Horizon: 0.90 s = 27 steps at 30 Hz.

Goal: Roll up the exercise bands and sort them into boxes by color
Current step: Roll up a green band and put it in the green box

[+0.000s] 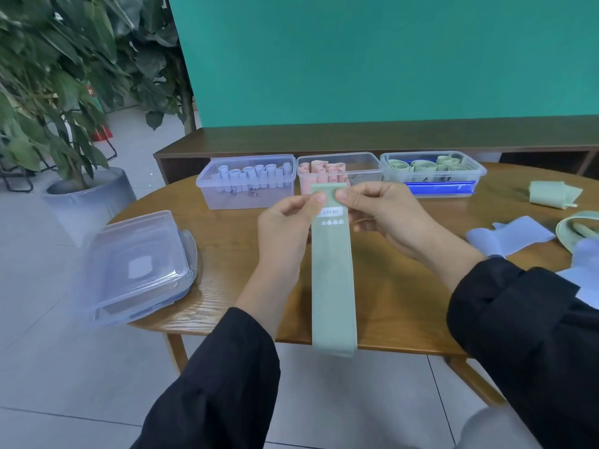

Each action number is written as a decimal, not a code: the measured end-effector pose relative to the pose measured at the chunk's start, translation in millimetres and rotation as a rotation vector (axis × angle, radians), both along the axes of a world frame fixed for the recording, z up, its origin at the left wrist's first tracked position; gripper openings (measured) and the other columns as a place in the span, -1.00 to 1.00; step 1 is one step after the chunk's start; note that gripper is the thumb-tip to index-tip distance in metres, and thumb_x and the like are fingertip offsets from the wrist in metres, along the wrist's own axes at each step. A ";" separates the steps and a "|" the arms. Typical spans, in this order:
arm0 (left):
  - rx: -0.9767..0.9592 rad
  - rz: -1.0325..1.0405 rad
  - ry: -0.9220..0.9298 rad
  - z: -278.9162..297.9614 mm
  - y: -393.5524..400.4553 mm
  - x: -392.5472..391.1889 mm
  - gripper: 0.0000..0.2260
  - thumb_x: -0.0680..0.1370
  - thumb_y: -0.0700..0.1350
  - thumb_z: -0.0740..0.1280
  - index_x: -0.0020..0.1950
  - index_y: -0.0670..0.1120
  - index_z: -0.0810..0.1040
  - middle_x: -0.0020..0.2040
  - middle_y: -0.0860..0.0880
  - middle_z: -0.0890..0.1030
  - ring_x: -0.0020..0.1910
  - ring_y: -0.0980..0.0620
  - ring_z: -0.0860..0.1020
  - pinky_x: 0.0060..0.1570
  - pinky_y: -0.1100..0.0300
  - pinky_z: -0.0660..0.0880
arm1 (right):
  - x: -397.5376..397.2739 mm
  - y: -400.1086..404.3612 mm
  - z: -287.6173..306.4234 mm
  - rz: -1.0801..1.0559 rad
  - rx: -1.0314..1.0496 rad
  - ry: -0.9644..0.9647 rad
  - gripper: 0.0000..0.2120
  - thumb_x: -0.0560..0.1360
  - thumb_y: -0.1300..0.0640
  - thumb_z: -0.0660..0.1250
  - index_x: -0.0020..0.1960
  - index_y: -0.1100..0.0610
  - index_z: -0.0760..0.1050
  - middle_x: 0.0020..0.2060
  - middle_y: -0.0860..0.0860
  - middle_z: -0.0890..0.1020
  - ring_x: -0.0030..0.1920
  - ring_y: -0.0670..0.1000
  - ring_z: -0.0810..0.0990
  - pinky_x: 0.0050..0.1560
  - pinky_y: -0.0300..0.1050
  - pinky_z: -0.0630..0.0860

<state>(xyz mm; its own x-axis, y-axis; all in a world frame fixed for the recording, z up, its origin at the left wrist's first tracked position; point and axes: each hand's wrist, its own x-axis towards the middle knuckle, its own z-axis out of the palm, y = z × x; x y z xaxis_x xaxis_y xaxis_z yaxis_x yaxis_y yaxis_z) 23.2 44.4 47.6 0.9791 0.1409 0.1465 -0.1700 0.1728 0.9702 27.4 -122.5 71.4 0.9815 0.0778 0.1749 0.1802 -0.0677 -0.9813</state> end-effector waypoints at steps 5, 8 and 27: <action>0.123 0.153 -0.101 -4.2 -4.4 1.4 -0.83 0.40 -0.04 0.59 -0.09 0.02 0.66 -0.15 0.03 0.73 -0.12 0.00 0.70 0.04 -0.15 0.64 | 3.6 4.1 -11.4 -0.019 0.105 0.008 -0.80 0.41 0.06 0.54 -0.08 0.19 0.72 -0.19 0.18 0.71 -0.27 0.00 0.61 -0.17 -0.16 0.57; 0.103 0.126 -0.110 -1.8 -5.1 -1.1 -0.85 0.44 -0.07 0.58 -0.04 -0.03 0.72 -0.15 0.01 0.74 -0.11 -0.04 0.72 0.04 -0.13 0.65 | 1.2 4.6 -10.7 0.038 0.171 -0.005 -0.75 0.36 0.04 0.54 -0.09 0.22 0.71 -0.20 0.17 0.70 -0.26 0.01 0.58 -0.21 -0.19 0.56; -0.173 -0.068 -0.133 26.4 -2.0 -31.5 -0.80 0.48 -0.20 0.54 0.08 -0.18 0.72 -0.03 -0.25 0.72 0.02 -0.39 0.66 0.13 -0.17 0.61 | -21.6 21.6 6.8 0.347 0.462 -0.031 -0.81 0.34 -0.06 0.50 -0.32 0.05 0.67 -0.39 -0.06 0.56 -0.22 -0.01 0.35 -0.01 -0.12 0.32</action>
<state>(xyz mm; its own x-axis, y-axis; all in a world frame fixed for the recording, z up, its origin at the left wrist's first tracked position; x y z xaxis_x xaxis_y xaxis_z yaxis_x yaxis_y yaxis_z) -8.3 42.4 74.0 0.9608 0.1096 0.2547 -0.2771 0.3499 0.8949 5.7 -100.9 78.2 0.9060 0.3031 0.2955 0.1443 0.4350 -0.8888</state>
